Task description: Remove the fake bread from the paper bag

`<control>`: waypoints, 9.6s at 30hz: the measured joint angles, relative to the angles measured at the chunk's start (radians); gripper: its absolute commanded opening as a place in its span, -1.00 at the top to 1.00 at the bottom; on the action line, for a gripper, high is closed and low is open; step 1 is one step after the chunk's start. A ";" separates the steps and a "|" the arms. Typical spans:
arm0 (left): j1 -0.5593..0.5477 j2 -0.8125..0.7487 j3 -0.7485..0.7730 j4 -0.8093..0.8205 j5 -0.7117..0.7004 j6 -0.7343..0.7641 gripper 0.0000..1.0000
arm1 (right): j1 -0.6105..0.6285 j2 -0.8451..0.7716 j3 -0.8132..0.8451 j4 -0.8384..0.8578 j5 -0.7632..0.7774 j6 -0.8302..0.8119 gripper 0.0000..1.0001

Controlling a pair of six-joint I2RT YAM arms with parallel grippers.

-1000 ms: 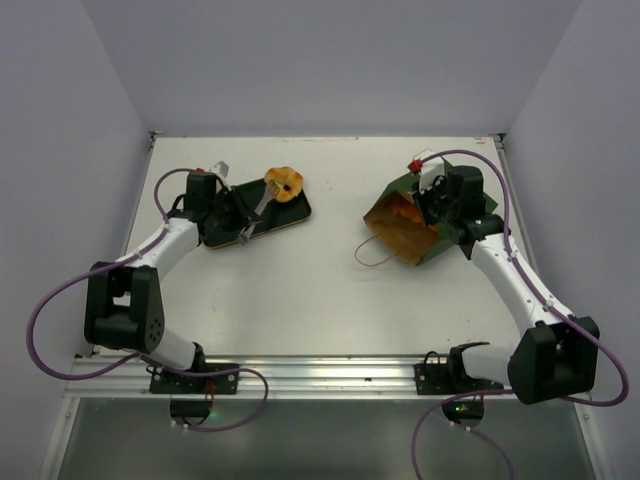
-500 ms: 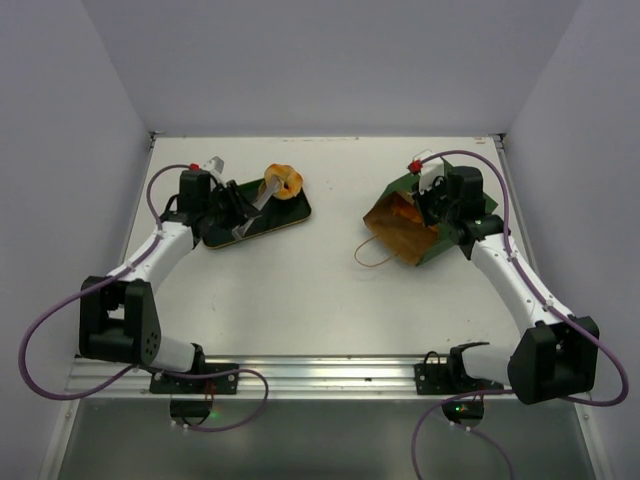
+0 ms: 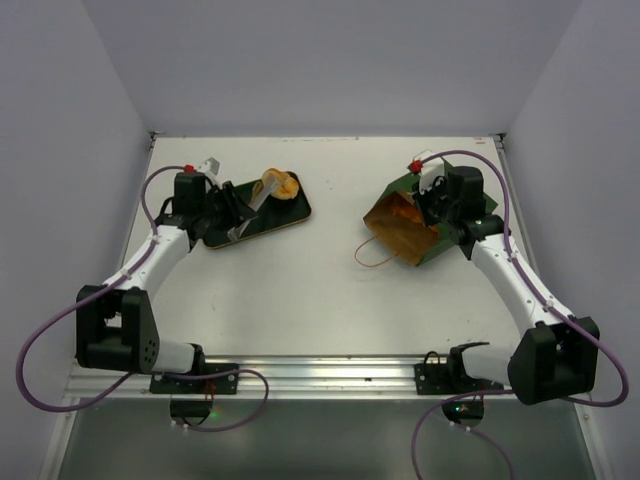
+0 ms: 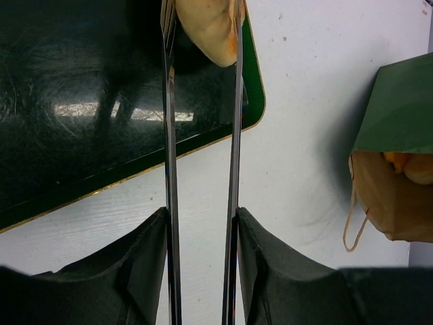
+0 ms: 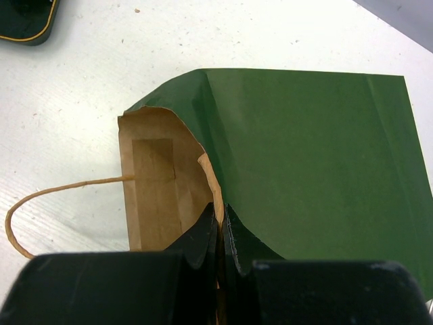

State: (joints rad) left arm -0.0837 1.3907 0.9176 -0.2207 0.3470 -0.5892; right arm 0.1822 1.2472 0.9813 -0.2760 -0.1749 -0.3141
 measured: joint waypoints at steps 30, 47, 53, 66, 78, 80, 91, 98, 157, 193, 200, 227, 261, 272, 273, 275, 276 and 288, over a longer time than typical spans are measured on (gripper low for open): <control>-0.393 -0.473 -0.274 0.076 0.242 -0.170 0.19 | -0.007 -0.011 0.000 -0.010 -0.036 -0.024 1.00; -0.702 0.192 -0.071 0.519 0.038 -0.537 0.23 | -0.010 -0.013 -0.009 -0.010 -0.056 -0.026 1.00; -0.726 0.340 0.023 0.571 -0.026 -0.668 0.17 | -0.010 -0.023 -0.023 -0.002 -0.056 -0.024 1.00; -0.737 0.432 0.018 0.665 -0.129 -0.924 0.12 | -0.010 -0.024 -0.028 0.005 -0.062 -0.019 1.00; -0.749 0.509 0.056 0.722 -0.136 -1.049 0.09 | -0.010 -0.025 -0.037 0.006 -0.079 -0.018 1.00; -0.749 0.516 0.071 0.725 -0.138 -1.053 0.10 | -0.010 -0.025 -0.037 0.007 -0.079 -0.018 1.00; -0.749 0.595 0.149 0.722 -0.139 -1.069 0.09 | -0.011 -0.026 -0.038 0.006 -0.081 -0.018 1.00; -0.749 0.599 0.163 0.711 -0.141 -1.069 0.45 | -0.013 -0.026 -0.039 0.007 -0.081 -0.017 1.00; -0.801 0.050 -0.131 0.444 -0.254 -0.659 1.00 | -0.017 -0.050 -0.041 0.035 -0.070 0.004 1.00; -0.907 0.008 -0.131 0.489 -0.449 -0.753 1.00 | -0.019 0.020 -0.041 0.076 0.058 0.119 1.00; -0.900 -0.028 -0.131 0.476 -0.484 -0.750 1.00 | -0.019 0.020 -0.041 0.075 0.057 0.121 1.00; -0.813 -0.266 -0.276 0.347 -0.488 -0.683 1.00 | -0.032 0.020 -0.041 0.075 0.052 0.124 1.00; 0.020 -0.656 -0.429 0.081 -0.085 -0.607 1.00 | -0.039 0.009 -0.041 0.071 0.026 0.123 1.00; 0.109 -0.794 -0.551 0.235 -0.025 -0.770 1.00 | -0.039 0.008 -0.041 0.071 0.025 0.123 1.00; 0.120 -0.807 -0.559 0.233 -0.030 -0.783 1.00 | -0.039 0.008 -0.041 0.071 0.025 0.123 1.00; 0.136 -0.831 -0.568 0.230 -0.043 -0.805 1.00 | -0.039 0.008 -0.041 0.071 0.025 0.123 1.00; 0.140 -0.841 -0.569 0.227 -0.052 -0.811 1.00 | -0.039 0.008 -0.041 0.071 0.025 0.123 1.00; 0.150 -0.834 -0.604 0.230 -0.167 -0.859 1.00 | -0.039 0.008 -0.041 0.071 0.021 0.123 1.00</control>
State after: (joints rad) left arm 0.0658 0.5564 0.3134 0.0097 0.1802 -1.4483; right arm 0.1429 1.2552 0.9405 -0.2054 -0.1535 -0.1913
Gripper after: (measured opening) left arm 0.246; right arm 0.043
